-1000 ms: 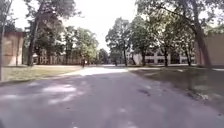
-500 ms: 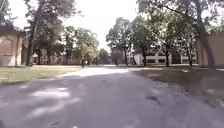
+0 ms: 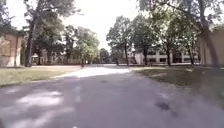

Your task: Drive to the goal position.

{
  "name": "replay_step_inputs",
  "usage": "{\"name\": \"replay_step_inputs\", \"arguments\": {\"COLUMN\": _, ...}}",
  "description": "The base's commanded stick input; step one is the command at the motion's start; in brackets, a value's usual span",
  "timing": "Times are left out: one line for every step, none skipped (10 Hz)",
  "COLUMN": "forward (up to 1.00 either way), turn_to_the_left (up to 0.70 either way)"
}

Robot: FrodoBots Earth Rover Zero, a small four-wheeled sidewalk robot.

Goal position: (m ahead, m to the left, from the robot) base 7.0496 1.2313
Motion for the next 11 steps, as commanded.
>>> {"name": "replay_step_inputs", "arguments": {"forward": 0.85, "turn_to_the_left": 0.00}}
{"name": "replay_step_inputs", "arguments": {"forward": 0.85, "turn_to_the_left": 0.00}}
{"name": "replay_step_inputs", "arguments": {"forward": 0.85, "turn_to_the_left": 0.00}}
{"name": "replay_step_inputs", "arguments": {"forward": 0.85, "turn_to_the_left": 0.00}}
{"name": "replay_step_inputs", "arguments": {"forward": 0.85, "turn_to_the_left": 0.00}}
{"name": "replay_step_inputs", "arguments": {"forward": 0.85, "turn_to_the_left": 0.00}}
{"name": "replay_step_inputs", "arguments": {"forward": 0.85, "turn_to_the_left": 0.00}}
{"name": "replay_step_inputs", "arguments": {"forward": 0.85, "turn_to_the_left": 0.00}}
{"name": "replay_step_inputs", "arguments": {"forward": 0.85, "turn_to_the_left": 0.00}}
{"name": "replay_step_inputs", "arguments": {"forward": 0.85, "turn_to_the_left": 0.00}}
{"name": "replay_step_inputs", "arguments": {"forward": 0.85, "turn_to_the_left": 0.00}}
